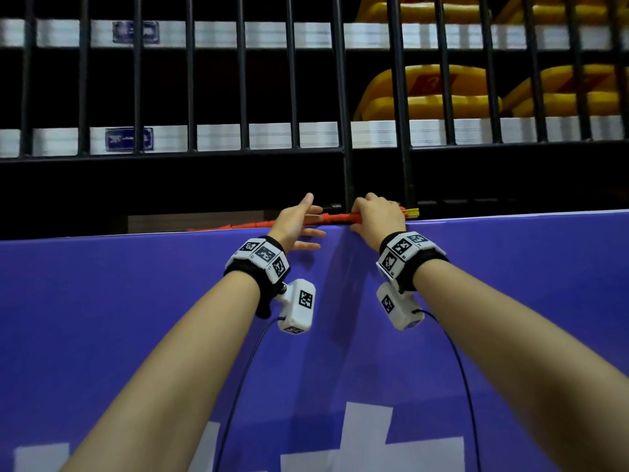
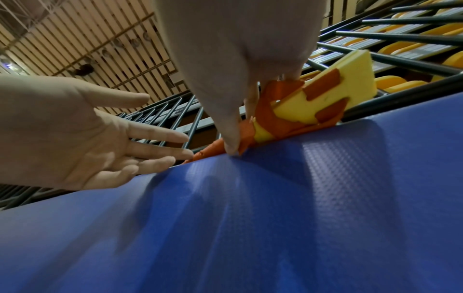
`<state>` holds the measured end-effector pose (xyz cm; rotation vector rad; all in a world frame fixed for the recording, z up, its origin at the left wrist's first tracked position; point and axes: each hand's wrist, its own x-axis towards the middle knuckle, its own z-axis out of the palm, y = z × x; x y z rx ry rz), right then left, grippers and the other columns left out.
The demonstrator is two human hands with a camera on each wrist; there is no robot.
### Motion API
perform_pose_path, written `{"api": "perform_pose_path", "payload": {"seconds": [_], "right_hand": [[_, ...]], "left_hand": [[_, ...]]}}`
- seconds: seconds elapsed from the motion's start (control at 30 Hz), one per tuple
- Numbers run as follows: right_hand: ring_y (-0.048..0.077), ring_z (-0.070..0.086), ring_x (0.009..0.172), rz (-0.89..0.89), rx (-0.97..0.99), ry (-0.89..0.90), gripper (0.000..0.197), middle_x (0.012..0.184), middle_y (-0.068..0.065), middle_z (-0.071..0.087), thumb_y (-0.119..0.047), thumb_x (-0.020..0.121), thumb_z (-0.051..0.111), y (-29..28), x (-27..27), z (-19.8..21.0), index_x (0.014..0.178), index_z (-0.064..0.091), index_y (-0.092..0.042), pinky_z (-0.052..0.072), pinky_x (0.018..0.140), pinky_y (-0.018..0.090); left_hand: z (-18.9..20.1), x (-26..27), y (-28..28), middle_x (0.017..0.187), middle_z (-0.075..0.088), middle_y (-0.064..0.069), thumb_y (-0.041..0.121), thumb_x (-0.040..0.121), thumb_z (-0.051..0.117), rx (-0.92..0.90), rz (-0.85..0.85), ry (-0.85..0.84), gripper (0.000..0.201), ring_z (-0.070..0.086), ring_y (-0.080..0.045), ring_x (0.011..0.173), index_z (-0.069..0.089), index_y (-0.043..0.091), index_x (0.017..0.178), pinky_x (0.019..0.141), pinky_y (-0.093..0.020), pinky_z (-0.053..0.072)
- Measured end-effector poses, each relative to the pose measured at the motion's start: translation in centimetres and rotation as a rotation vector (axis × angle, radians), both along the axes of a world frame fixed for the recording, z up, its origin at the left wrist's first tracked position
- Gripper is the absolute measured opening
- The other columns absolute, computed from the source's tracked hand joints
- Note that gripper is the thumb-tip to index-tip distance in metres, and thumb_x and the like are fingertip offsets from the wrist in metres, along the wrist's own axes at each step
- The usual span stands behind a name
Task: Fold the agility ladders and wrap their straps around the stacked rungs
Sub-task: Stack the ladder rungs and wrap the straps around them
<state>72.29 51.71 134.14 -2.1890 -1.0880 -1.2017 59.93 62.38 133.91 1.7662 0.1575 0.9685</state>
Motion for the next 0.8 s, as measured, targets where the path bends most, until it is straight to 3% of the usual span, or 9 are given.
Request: {"api": "perform_pose_path", "payload": {"seconds": [0.17,0.37,0.47,0.53,0.67,0.8], "right_hand": [[0.027,0.049,0.118,0.011,-0.094,0.04,0.036,0.125,0.007,0.053,-0.029,0.091,0.058,-0.4,0.3,0.6,0.125,0.055,-0.019,0.03,0.102,0.037],[0.025,0.043,0.124,0.037,-0.058,0.009,0.037,0.129,0.004,0.055,-0.03,0.094,0.05,-1.5,-0.7,0.5,0.13,0.055,-0.024,0.021,0.108,0.037],[0.025,0.046,0.121,0.087,-0.009,-0.027,0.031,0.125,0.003,0.058,-0.028,0.094,0.049,-2.0,-2.0,-0.3,0.123,0.06,-0.023,0.025,0.104,0.037],[0.027,0.049,0.117,0.125,0.0,-0.014,0.027,0.121,0.004,0.06,-0.025,0.095,0.048,-2.3,-2.9,-1.2,0.117,0.062,-0.021,0.03,0.1,0.037],[0.033,0.058,0.106,0.185,0.028,0.135,0.024,0.113,0.01,0.063,-0.023,0.097,0.043,-2.6,-4.4,-3.8,0.109,0.062,-0.016,0.043,0.085,0.037],[0.033,0.056,0.106,0.209,-0.036,0.219,0.022,0.116,0.01,0.06,-0.023,0.097,0.041,-2.8,-5.4,-6.5,0.11,0.057,-0.017,0.041,0.08,0.036]], "left_hand": [[0.5,0.1,-0.4,0.119,0.06,-0.008,0.049,0.1,0.035,0.012,0.003,0.042,0.054,0.061,-0.017,0.08,0.052,0.007,0.129,0.062,-0.033,0.052],[0.4,-0.8,-1.5,0.106,0.062,-0.005,0.043,0.101,0.038,0.104,0.045,0.053,0.046,0.061,-0.015,0.078,0.058,0.007,0.12,0.069,-0.034,0.052],[-0.3,-1.1,-1.9,0.085,0.064,-0.002,0.03,0.101,0.044,0.176,0.092,0.029,0.026,0.057,-0.012,0.071,0.061,0.013,0.092,0.065,-0.028,0.047],[-1.2,-1.2,-2.1,0.075,0.061,0.0,0.021,0.099,0.047,0.24,0.147,0.014,0.023,0.055,-0.012,0.066,0.057,0.016,0.079,0.059,-0.024,0.042],[-3.8,-1.6,-2.6,0.067,0.058,0.0,0.011,0.094,0.05,0.377,0.27,0.029,0.026,0.054,-0.01,0.058,0.054,0.018,0.069,0.049,-0.02,0.04],[-6.3,-2.4,-2.8,0.063,0.057,0.0,0.011,0.09,0.052,0.451,0.344,0.079,0.025,0.053,-0.012,0.059,0.055,0.019,0.066,0.051,-0.022,0.042]]}}
